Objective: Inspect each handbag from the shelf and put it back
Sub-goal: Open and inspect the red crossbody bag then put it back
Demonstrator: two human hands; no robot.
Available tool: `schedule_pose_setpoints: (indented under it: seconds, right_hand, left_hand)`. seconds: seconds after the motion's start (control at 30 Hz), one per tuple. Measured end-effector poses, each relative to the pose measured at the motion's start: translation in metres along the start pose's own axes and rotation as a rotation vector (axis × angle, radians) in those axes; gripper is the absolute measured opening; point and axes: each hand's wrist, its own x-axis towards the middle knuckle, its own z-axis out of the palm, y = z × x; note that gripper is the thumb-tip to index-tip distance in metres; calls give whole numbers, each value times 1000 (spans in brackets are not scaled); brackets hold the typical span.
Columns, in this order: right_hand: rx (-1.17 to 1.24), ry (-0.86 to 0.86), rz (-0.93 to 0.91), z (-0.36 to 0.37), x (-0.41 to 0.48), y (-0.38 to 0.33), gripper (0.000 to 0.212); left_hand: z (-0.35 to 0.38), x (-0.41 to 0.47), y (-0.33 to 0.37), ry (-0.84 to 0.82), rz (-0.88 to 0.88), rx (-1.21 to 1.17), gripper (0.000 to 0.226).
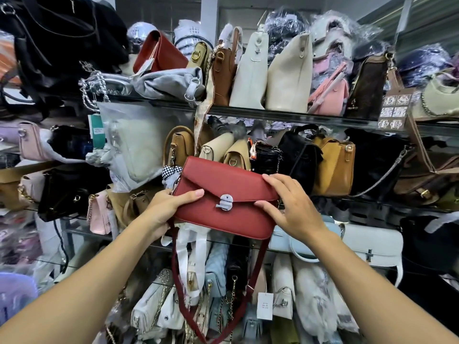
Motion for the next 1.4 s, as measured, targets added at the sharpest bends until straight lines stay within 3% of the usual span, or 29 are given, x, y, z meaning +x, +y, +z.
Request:
schedule_pose_setpoints:
  seconds: [0.13,0.23,0.4,0.5,0.67,0.77,0.83,0.9,1.03,1.17,1.4]
  right_hand:
    - [384,136,359,-5,6,-11,54]
    - [586,238,596,-9,16,-18,42]
    - [1136,282,1007,-4,27,-24,52]
    - [1228,326,1191,-2,28,-27,55]
    - [1159,417,1267,6,25,-27,48]
    - [1137,408,1227,7,26,-30,40]
    - [1162,369,1157,10,27,-32,37]
    - [1170,314,1081,12,28,-36,37]
    - [1134,261,997,13,28,-43,37]
    - [1184,164,1027,8,25,-40,59]
    - [956,-51,1204,14,-7,-13,61]
  left_hand:
    - [-4,-2,-3,-60,15,27,102]
    - [-4,-8,-7,-128,31,59,91]
    - [-7,-14,-9,-251,93,174,89]
    - [-8,-15,-8,-265,141,343,73]
    - [-17,-12,-8,-281,127,624,97]
    - [-1,-15,4,-217,7,392,86]
    - [13,-16,13,-148,-63,269,65]
    - [24,-17,16,-109,-63,173,46]
    - [38,-18,11,79,8,95,33]
    - [42,-14,6,174,112,28,32]
    - [38,-6,9,350,189,-48,23]
